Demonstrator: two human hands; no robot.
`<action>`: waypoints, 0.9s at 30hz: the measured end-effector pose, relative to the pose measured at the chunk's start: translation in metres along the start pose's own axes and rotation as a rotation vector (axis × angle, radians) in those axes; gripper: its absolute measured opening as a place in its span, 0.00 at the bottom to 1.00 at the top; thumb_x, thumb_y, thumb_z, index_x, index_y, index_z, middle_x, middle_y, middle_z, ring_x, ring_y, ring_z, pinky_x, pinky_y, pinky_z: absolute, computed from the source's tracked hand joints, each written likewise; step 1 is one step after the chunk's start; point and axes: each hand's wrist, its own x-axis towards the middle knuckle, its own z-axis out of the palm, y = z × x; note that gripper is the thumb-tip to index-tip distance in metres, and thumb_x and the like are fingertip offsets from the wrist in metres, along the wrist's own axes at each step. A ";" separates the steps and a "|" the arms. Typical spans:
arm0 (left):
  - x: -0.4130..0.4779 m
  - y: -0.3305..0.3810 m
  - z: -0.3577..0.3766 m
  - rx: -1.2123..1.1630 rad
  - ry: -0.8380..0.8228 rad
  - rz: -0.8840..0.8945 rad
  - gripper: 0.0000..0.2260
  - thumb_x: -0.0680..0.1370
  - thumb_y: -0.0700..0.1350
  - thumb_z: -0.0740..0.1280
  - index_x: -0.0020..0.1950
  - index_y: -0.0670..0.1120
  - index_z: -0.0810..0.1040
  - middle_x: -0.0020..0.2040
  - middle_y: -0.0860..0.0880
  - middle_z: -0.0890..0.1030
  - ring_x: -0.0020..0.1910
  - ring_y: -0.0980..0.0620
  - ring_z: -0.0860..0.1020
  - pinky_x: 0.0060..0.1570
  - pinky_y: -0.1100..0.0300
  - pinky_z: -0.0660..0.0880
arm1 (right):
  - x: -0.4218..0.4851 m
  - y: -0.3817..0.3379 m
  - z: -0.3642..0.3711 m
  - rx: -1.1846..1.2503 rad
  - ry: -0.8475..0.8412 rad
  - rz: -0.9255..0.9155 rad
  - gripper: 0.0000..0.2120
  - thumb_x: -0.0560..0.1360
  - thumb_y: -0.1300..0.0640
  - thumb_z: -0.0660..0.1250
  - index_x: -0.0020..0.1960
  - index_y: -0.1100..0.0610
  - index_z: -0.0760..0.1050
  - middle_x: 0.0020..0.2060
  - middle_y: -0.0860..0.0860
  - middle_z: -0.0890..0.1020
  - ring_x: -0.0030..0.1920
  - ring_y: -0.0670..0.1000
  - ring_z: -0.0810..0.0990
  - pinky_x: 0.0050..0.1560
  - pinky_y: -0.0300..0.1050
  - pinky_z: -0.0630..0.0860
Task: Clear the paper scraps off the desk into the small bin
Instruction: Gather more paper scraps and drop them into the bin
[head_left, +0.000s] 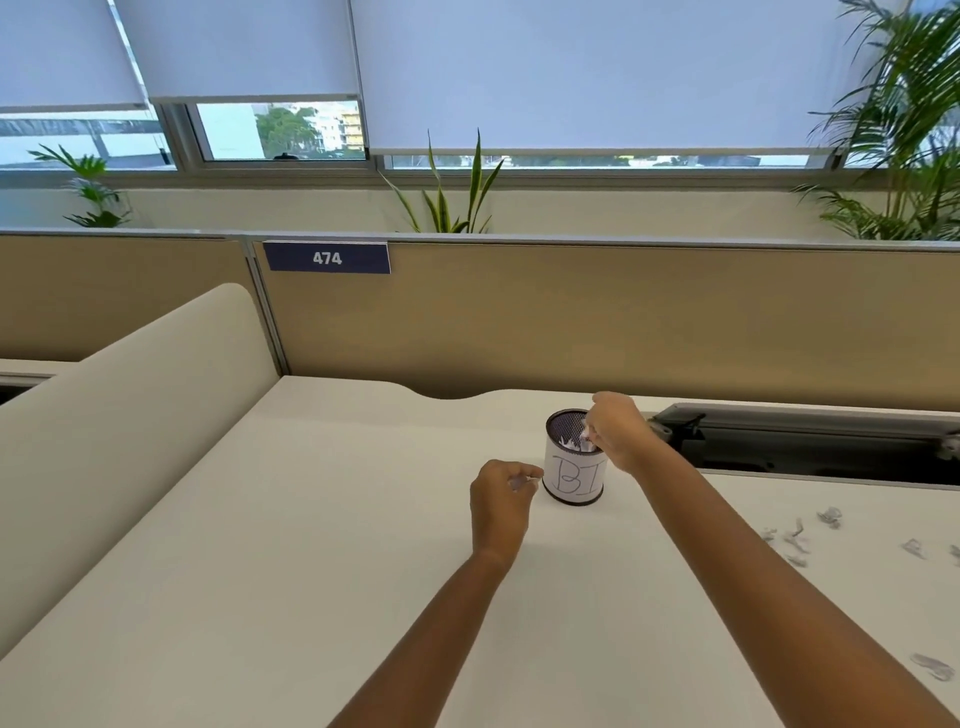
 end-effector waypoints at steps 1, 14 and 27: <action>0.004 0.004 0.003 0.001 0.000 0.017 0.07 0.76 0.33 0.66 0.52 0.36 0.81 0.55 0.41 0.82 0.55 0.48 0.80 0.47 0.72 0.70 | 0.002 0.000 0.000 -0.035 0.004 -0.028 0.22 0.75 0.73 0.50 0.68 0.68 0.61 0.49 0.60 0.75 0.43 0.56 0.74 0.41 0.37 0.75; 0.058 0.057 0.066 0.326 -0.185 0.262 0.12 0.77 0.30 0.58 0.52 0.36 0.80 0.57 0.40 0.78 0.57 0.42 0.78 0.56 0.51 0.76 | -0.026 0.095 -0.060 -0.156 0.173 -0.161 0.23 0.74 0.75 0.52 0.66 0.62 0.68 0.67 0.59 0.71 0.67 0.59 0.70 0.63 0.48 0.67; 0.059 0.042 0.076 0.461 -0.357 0.360 0.17 0.72 0.25 0.57 0.50 0.41 0.80 0.53 0.41 0.78 0.57 0.46 0.73 0.56 0.56 0.70 | -0.075 0.157 -0.129 -0.370 0.098 0.003 0.21 0.73 0.74 0.54 0.60 0.60 0.74 0.61 0.57 0.77 0.61 0.55 0.74 0.56 0.43 0.67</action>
